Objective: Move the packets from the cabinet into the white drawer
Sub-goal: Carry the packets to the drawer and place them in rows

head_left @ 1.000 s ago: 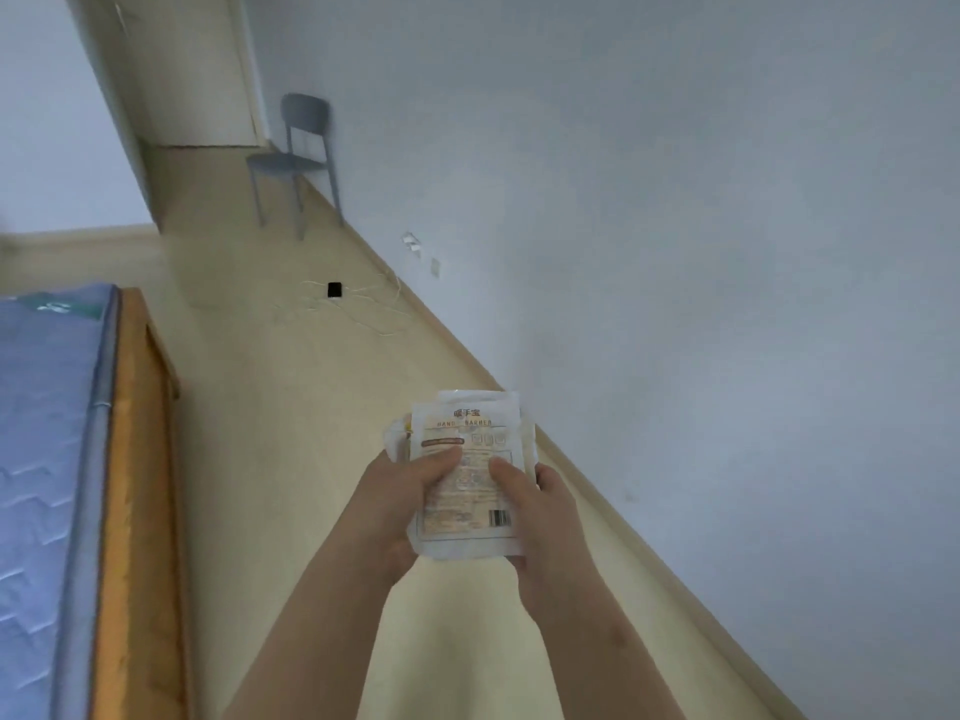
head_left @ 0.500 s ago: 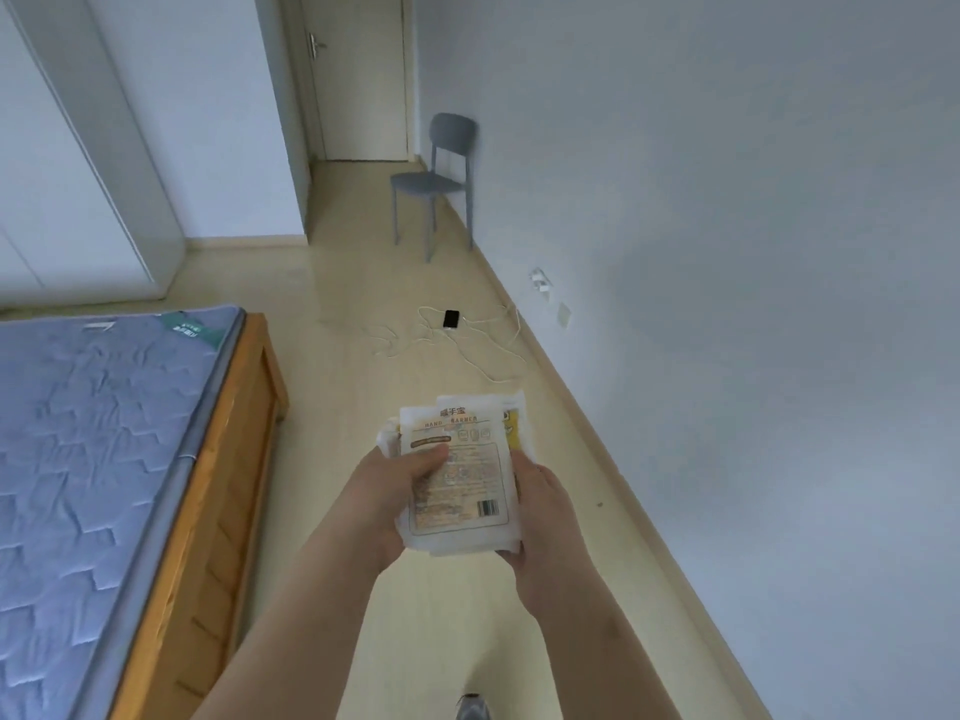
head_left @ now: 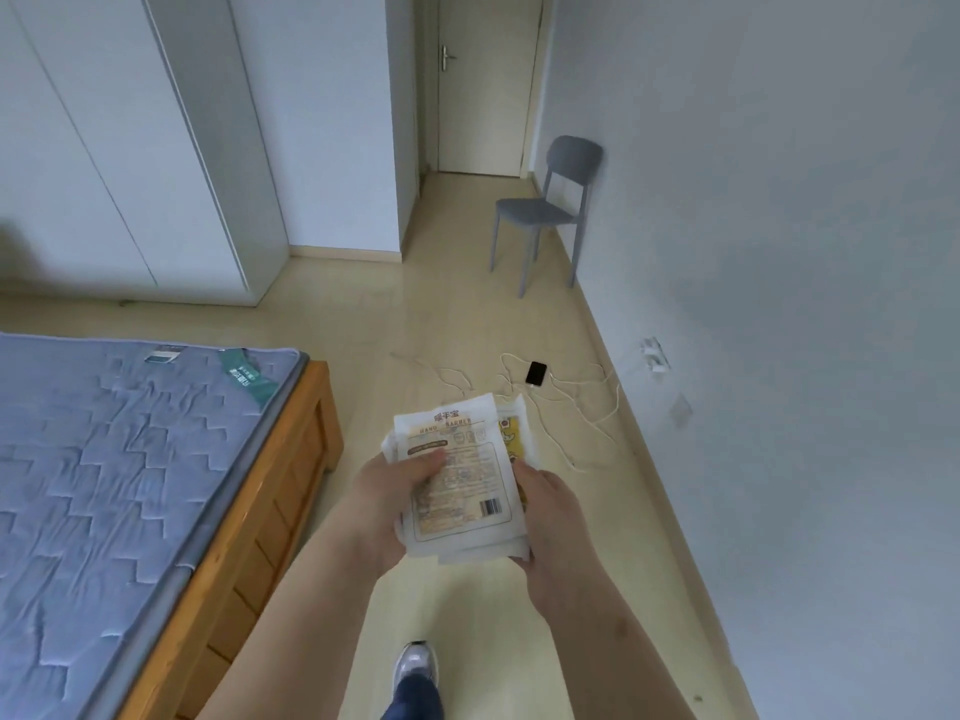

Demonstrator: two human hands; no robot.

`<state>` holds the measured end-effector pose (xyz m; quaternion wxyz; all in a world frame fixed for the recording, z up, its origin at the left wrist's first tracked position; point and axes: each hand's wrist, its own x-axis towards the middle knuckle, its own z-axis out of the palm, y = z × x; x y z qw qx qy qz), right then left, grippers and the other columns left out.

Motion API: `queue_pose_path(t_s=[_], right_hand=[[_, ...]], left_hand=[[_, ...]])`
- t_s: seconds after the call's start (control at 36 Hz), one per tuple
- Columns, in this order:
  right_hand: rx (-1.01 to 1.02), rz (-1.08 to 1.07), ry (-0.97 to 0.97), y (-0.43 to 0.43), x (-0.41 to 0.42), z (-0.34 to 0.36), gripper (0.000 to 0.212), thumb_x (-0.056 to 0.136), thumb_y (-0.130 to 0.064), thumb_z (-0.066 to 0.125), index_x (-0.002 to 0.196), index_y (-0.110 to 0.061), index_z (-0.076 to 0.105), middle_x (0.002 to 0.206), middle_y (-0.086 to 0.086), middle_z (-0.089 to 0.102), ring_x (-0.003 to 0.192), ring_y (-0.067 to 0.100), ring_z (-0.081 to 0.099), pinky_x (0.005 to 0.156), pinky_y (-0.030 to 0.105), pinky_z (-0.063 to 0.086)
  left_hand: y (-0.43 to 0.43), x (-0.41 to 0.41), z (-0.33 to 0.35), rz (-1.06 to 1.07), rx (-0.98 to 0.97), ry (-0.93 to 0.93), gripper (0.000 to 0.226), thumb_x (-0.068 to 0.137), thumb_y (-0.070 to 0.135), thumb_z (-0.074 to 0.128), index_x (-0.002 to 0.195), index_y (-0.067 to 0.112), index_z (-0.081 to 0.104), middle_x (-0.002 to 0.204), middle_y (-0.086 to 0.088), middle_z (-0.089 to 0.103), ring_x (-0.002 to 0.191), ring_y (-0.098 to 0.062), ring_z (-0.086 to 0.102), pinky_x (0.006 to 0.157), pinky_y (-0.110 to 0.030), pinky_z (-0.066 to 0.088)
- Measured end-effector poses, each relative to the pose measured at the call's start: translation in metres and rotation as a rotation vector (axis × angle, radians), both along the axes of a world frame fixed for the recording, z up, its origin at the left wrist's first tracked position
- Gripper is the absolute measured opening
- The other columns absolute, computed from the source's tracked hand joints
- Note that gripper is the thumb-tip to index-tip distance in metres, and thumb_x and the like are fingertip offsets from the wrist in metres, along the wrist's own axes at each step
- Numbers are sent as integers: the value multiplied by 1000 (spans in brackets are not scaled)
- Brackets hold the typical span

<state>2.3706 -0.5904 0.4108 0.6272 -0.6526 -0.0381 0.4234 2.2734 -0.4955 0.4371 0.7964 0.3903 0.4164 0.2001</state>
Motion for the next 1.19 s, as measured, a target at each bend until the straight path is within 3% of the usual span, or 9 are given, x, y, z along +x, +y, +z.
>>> queue_pose_path(t_s=[0.17,0.25,0.42,0.58,0.83,0.94,1.19], right_hand=[[20,29,-44,127,79,5,38,92,-27,51,113,4,57,113,22,64,89,30,63,73,35,49],[45,29,-58,189,117,18,36,90,-28,54,110,2,58,111,19,65,96,34,64,71,34,49],[72,17,-38,285,176,31,18,91,-27,56,86,-10,52,90,9,61,79,22,58,67,31,45],[46,74,-21,386,240,21,18,92,-23,55,82,-10,49,87,7,58,71,20,55,55,24,41],[79,215,-50,578,359,18,16,91,-25,55,84,-11,52,88,8,61,73,21,57,60,27,44],[84,317,-73,668,386,23,19,89,-28,56,87,-9,53,91,10,59,81,24,57,70,34,43],[35,535,-71,846,386,2,21,89,-29,57,85,-8,53,87,11,58,79,25,56,69,35,43]], left_hand=[[127,75,4,19,42,-27,9,90,4,58,94,7,66,79,-10,74,70,-25,72,62,-37,56],[188,112,17,6,92,-56,9,90,4,57,92,6,66,82,-11,74,72,-26,72,66,-39,56],[284,173,27,24,80,-110,13,93,6,53,90,6,65,79,-10,74,69,-24,71,65,-38,59],[380,232,9,95,27,-100,16,95,9,49,91,6,64,75,-9,73,64,-22,71,56,-34,59],[553,338,12,240,-8,-102,16,97,12,48,94,7,62,73,-8,72,61,-20,70,49,-29,56],[628,356,19,340,-2,-125,18,98,14,46,99,8,62,78,-8,73,65,-21,71,52,-31,58],[782,347,-2,559,-89,-113,19,97,16,46,100,8,63,79,-8,72,65,-22,70,53,-31,58]])
